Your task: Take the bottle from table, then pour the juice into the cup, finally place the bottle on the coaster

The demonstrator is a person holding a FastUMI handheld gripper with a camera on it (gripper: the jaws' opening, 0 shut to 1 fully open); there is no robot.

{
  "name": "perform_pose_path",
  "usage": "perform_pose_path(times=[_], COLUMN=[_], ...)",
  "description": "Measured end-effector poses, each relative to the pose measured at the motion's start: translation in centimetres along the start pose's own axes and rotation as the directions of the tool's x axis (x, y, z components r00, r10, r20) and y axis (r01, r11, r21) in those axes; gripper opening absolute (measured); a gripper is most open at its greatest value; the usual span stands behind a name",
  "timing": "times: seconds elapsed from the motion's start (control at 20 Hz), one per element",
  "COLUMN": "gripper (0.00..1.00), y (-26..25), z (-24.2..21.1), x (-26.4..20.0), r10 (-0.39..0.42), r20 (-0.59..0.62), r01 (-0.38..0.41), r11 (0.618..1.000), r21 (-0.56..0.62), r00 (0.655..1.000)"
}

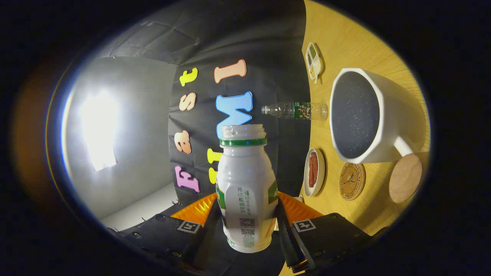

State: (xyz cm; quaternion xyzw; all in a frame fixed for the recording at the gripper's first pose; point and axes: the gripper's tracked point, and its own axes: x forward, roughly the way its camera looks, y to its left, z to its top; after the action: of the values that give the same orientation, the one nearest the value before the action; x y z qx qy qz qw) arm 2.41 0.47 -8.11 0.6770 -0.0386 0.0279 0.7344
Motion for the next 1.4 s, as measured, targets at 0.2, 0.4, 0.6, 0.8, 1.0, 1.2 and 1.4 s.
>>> perform_pose_path(times=[0.2, 0.4, 0.6, 0.8, 1.0, 1.2, 1.4], gripper=[0.73, 0.73, 0.73, 0.73, 0.73, 0.73, 0.73], y=[-0.02, 0.04, -0.1, -0.17, -0.15, 0.02, 0.14], z=[0.24, 0.22, 0.28, 0.12, 0.11, 0.21, 0.14], x=[0.15, 0.16, 0.36, 0.5, 0.49, 0.5, 0.43], r10=[0.009, 0.012, 0.016, 0.01, 0.012, 0.022, 0.03], r20=[0.008, 0.01, 0.015, 0.008, 0.005, 0.013, 0.013], r01=[-0.009, -0.013, -0.017, -0.011, -0.012, -0.024, -0.031], r11=[0.999, 0.998, 0.996, 0.994, 0.993, 0.992, 0.991], r21=[0.041, 0.069, 0.093, 0.106, 0.115, 0.125, 0.134], r00=[1.0, 1.0, 1.0, 1.0, 1.0, 1.0, 0.999])
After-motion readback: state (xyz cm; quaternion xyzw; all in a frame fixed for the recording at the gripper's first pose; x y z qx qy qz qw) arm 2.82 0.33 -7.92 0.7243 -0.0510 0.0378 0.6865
